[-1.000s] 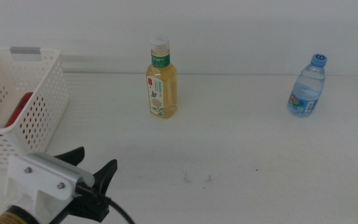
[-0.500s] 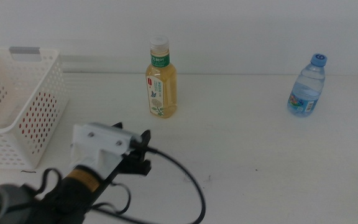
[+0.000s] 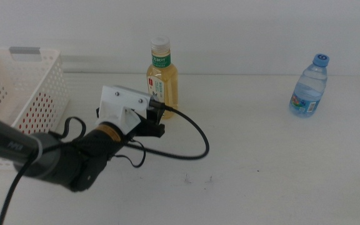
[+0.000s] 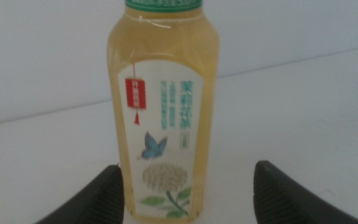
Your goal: Use arms to grab the bottles and put them into the dustbin to the left of the table.
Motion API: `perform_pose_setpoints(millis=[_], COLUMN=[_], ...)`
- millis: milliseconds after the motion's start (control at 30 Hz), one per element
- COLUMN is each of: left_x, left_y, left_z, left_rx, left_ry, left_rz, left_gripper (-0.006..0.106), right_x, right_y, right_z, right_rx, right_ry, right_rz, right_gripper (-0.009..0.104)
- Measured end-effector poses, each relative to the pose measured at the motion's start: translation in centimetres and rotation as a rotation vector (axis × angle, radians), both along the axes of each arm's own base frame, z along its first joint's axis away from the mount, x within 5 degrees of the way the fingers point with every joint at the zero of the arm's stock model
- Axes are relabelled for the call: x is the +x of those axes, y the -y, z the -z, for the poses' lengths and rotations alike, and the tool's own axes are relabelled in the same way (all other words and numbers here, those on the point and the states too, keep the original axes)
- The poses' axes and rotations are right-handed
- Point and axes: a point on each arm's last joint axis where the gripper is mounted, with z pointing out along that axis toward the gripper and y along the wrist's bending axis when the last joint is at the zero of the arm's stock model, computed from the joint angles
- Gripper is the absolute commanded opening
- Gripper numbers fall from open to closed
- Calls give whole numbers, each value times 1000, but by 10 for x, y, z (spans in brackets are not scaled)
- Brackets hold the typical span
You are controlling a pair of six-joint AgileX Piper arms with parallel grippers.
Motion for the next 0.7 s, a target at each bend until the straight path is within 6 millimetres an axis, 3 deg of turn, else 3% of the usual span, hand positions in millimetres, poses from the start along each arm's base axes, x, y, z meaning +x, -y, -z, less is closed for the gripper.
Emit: perform_pose_setpoints(millis=[433, 700], left_x=[43, 63], left_y=[1, 7], left_z=[19, 24], left_rx=[-11, -29], left_ry=[-3, 13], left_rz=[16, 13], left_gripper=[92, 94], right_x=[0, 0], right_y=[0, 0], right_z=[0, 0], right_rx=[0, 0], right_ry=[0, 0], right_rz=[0, 0], right_gripper=[92, 92])
